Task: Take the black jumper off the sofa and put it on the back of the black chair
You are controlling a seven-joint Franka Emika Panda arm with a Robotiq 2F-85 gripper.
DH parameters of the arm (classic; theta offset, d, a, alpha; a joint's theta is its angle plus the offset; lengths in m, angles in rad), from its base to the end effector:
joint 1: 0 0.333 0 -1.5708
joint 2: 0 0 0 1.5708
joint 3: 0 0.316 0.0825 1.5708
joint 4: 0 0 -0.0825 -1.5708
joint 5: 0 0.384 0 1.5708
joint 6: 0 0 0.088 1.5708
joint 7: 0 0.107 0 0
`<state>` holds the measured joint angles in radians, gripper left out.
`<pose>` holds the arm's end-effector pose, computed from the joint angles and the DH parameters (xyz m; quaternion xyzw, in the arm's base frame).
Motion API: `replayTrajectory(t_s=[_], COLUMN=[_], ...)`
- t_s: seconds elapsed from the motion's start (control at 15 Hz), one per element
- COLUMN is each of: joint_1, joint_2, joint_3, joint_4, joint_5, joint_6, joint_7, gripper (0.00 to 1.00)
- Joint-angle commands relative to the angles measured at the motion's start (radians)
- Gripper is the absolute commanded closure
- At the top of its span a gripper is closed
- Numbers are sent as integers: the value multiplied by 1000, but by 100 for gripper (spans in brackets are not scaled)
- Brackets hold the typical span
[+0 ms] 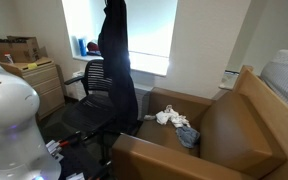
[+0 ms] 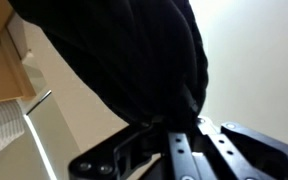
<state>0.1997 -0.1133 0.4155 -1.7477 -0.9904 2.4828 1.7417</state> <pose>0.4600 0.3482 0.7016 -0.7953 0.2279 -0.5389 0.1586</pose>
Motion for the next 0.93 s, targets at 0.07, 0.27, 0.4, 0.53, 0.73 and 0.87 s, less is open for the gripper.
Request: replayTrajectory(t_s=[0.07,0.27,0.4,0.53,0.73,0.87], joint_1=[66,152,156,162,160,158], joint_2=[122,185,130,131,133,153], joint_3=[45,62,19,15,6,-2], joint_4=[309,473,366,350,336,336], joint_5=[-253,-405,-325,-319,-319,-257], joint_6=[-136,-266,-215,-214,-213,-257], joint_7=[182,286,243,241,241,232], gripper=[98,98,91,91,98,98])
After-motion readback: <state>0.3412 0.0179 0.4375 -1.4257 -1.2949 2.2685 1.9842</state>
